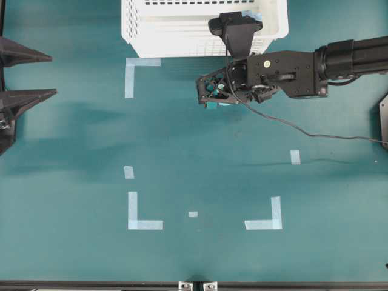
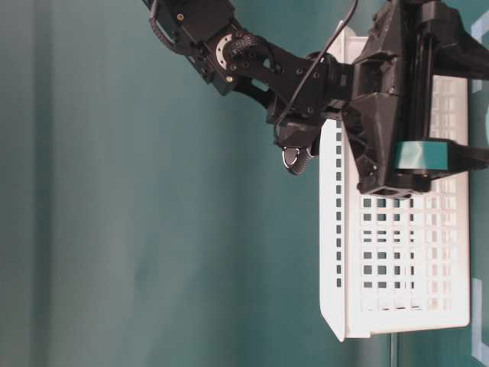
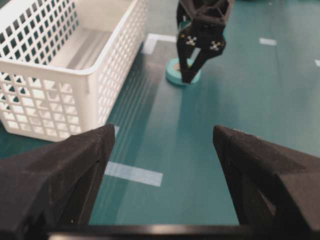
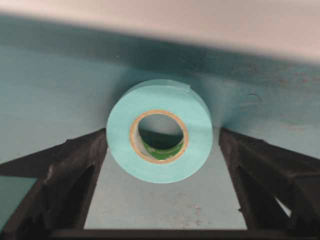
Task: Put the tape into the white basket.
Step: 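Close the right gripper on the tape roll's rim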
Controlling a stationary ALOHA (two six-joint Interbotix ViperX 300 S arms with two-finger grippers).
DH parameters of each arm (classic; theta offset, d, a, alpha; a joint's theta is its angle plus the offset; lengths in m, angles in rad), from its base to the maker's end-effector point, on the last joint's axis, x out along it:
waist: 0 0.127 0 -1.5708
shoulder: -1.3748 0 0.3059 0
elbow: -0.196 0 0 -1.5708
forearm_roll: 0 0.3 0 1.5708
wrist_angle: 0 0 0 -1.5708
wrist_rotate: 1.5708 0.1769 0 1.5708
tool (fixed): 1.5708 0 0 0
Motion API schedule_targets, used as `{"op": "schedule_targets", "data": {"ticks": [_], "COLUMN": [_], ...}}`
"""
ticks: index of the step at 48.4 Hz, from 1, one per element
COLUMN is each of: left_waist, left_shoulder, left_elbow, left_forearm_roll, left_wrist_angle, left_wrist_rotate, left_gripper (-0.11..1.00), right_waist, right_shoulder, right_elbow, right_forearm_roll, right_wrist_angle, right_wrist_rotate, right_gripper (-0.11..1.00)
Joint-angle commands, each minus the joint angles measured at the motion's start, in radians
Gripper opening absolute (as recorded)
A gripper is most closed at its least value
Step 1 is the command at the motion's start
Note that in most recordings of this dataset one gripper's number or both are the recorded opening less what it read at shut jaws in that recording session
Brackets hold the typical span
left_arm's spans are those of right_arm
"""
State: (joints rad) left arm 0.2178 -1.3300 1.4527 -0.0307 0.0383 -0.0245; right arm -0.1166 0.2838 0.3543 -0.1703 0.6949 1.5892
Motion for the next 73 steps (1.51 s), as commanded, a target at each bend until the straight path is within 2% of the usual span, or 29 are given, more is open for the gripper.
{"op": "schedule_targets", "data": {"ticks": [1, 29, 32, 38, 39, 58, 73], "left_waist": [0.003, 0.002, 0.002, 0.002, 0.002, 0.000, 0.002], "left_shoulder": [0.006, 0.006, 0.006, 0.006, 0.006, 0.006, 0.006], "left_elbow": [-0.012, -0.012, -0.012, -0.012, -0.012, -0.012, -0.012], "left_forearm_roll": [0.000, 0.000, 0.000, 0.000, 0.000, 0.000, 0.000], "left_wrist_angle": [-0.003, -0.002, 0.000, 0.000, 0.000, 0.000, 0.000], "left_wrist_rotate": [-0.003, -0.008, -0.008, -0.008, -0.008, -0.008, -0.008], "left_gripper": [0.86, 0.86, 0.86, 0.86, 0.86, 0.86, 0.86], "right_waist": [0.002, -0.002, -0.002, -0.003, -0.003, -0.003, -0.003], "right_shoulder": [-0.012, -0.009, -0.011, -0.028, -0.034, -0.063, -0.143], "right_elbow": [-0.008, -0.008, -0.012, -0.018, -0.018, -0.020, -0.029], "right_forearm_roll": [-0.003, -0.003, -0.003, -0.003, -0.003, -0.003, -0.003], "right_wrist_angle": [-0.009, 0.026, 0.046, 0.069, 0.069, 0.021, 0.057], "right_wrist_rotate": [0.002, 0.003, 0.003, 0.005, 0.003, 0.003, 0.003], "right_gripper": [0.98, 0.96, 0.91, 0.68, 0.67, 0.67, 0.67]}}
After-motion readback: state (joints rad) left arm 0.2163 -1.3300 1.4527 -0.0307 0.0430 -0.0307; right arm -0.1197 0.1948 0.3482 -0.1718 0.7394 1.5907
